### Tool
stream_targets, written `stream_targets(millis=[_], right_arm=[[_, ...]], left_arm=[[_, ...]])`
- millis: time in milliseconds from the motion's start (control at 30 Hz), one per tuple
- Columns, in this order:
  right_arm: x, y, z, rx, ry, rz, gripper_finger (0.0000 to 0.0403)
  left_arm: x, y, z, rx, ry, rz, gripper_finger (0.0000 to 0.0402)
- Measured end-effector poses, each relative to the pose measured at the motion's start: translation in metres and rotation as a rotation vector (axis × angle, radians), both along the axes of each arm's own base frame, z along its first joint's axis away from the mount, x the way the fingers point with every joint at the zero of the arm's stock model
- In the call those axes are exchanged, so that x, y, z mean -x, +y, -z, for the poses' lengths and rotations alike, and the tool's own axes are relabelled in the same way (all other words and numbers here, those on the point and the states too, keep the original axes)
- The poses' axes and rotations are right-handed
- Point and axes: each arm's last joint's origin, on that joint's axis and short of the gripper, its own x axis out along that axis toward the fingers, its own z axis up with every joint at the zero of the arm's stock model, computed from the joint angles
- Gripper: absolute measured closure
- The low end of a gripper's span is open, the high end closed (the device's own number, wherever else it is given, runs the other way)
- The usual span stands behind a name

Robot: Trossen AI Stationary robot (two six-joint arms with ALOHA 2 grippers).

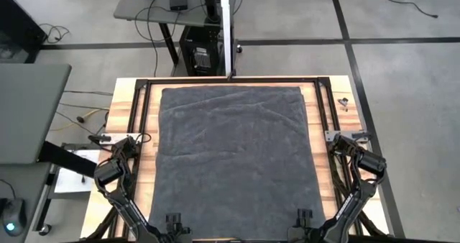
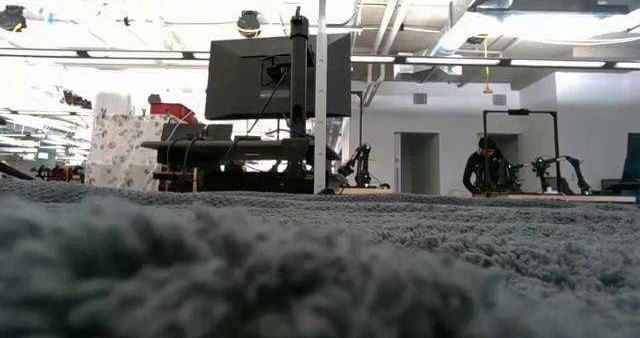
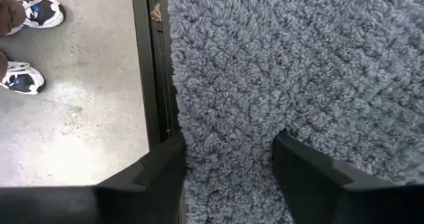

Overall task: Roll towel
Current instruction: Fold the black towel

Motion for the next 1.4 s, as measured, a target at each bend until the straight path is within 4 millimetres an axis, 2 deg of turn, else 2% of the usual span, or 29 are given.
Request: stream_targets(millis=[100,233,300,333,467,600,800,1100,1233,1400], right_arm=[[0.001,0.0,0.0,0.0,0.003,-0.002,0.0284],[0.001,0.0,0.0,-0.009,0.018,0.024,0.0373],[0.002,0.0,-0.001,-0.017,0.017,0.048,0.0392],[0.002,0.0,-0.002,-0.021,0.019,0.062,0.0393],[0.008,-0.004,-0.013,-0.024,0.041,0.12,0.0399],[0.016,-0.014,-0.033,0.001,0.054,0.14,0.04],[0.02,-0.024,-0.048,0.039,0.06,0.14,0.0401],[0.023,-0.015,-0.058,-0.046,0.036,0.188,0.0402],[0.022,-0.006,-0.073,-0.13,0.046,0.19,0.0402],[0.021,-0.008,-0.097,-0.204,0.04,0.215,0.0402]], left_arm=[[0.001,0.001,0.0,-0.016,0.008,0.03,0.0252],[-0.001,0.003,0.0,-0.028,0.019,0.026,0.0337],[0.0,0.005,0.0,-0.04,0.029,0.005,0.038],[0.0,0.006,-0.001,-0.045,0.038,-0.012,0.039],[0.004,0.01,-0.011,-0.074,0.084,-0.056,0.0399],[0.009,0.015,-0.043,0.003,0.036,-0.089,0.0401],[0.016,0.028,-0.065,0.036,0.001,-0.116,0.0401],[0.016,0.025,-0.091,0.218,-0.049,-0.15,0.0401],[0.017,0.023,-0.11,0.361,-0.065,-0.174,0.0401],[0.019,0.039,-0.138,0.45,-0.08,-0.287,0.0401]])
